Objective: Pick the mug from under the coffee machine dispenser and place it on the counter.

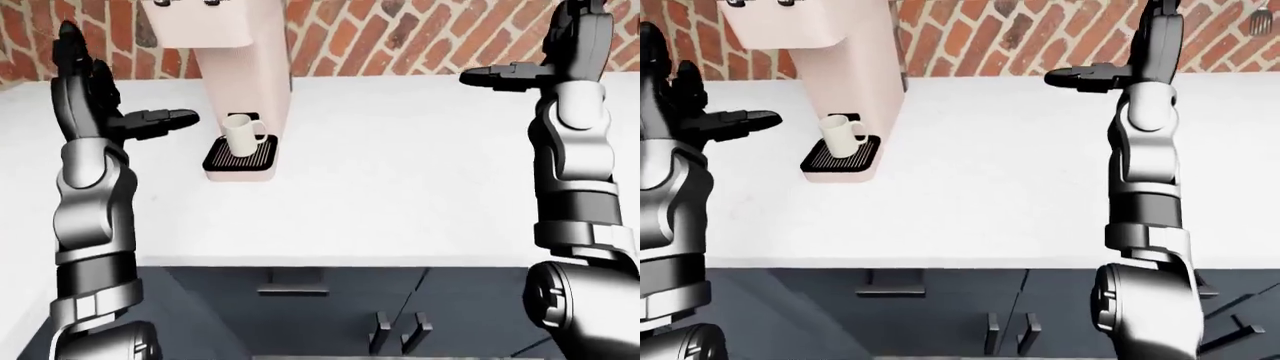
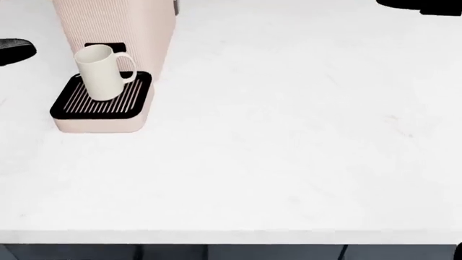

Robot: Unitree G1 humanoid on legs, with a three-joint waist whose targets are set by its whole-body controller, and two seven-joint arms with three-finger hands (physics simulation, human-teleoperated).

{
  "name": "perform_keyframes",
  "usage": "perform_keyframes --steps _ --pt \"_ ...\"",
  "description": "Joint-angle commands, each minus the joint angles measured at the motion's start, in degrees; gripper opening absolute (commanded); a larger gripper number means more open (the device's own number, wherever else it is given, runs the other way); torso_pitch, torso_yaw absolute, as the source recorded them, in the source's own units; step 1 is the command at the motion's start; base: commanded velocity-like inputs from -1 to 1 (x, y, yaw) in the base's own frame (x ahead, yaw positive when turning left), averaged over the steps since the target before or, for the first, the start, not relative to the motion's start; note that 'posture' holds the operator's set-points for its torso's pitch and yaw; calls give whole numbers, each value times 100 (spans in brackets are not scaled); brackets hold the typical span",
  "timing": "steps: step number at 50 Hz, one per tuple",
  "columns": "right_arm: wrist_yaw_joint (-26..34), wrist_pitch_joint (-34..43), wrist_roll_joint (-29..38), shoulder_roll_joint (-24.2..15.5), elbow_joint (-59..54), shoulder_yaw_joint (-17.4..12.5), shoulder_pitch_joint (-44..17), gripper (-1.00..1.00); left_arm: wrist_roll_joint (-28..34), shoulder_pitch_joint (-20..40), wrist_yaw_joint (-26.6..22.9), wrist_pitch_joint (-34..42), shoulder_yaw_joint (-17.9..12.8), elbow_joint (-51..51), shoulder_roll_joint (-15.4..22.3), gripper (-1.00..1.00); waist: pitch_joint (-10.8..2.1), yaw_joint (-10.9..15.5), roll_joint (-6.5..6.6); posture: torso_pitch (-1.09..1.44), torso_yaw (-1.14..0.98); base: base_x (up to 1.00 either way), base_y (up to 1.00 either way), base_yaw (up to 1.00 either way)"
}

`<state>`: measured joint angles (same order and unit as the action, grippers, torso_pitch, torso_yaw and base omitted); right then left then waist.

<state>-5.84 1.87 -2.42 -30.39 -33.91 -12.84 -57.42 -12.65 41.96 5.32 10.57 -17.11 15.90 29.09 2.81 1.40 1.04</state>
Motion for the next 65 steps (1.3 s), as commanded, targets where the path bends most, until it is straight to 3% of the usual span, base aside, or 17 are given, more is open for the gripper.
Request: perform_keyframes --steps 1,6,10,15,25,36,56,65 --pt "-127 -188 21 -108 231 -76 -201 100 -61 197 20 -60 -53 -187 63 100 -152 -38 0 0 0 0 0 0" --pt "-194 -485 172 -59 263 -23 -154 100 -282 241 200 164 -93 -170 30 100 -147 -143 59 0 0 0 0 0" --pt "56 -150 43 -80 415 -41 -94 100 -171 205 532 185 -22 -129 22 100 -161 -214 75 0 0 0 0 0" --pt "72 -70 20 -78 439 -70 -93 100 -172 175 1041 901 -108 -362 -26 100 -187 -258 70 0 0 0 0 0" --pt "83 69 -6 -96 517 -70 -110 100 -368 204 1652 1410 -85 -549 -146 100 -219 -238 19 0 0 0 0 0" --pt "82 157 -37 -69 577 -83 -49 100 -964 -134 2121 1702 42 -719 -697 100 -241 -161 -66 0 0 0 0 0" --pt "67 150 -77 -98 518 -89 -104 100 -206 -68 2968 2120 362 -853 -1095 100 -263 -152 -121 0 0 0 0 0" --pt "65 154 -89 -107 519 -93 -91 100 -120 106 3073 2172 394 -794 -1192 100 -260 -152 -137 0 0 0 0 0"
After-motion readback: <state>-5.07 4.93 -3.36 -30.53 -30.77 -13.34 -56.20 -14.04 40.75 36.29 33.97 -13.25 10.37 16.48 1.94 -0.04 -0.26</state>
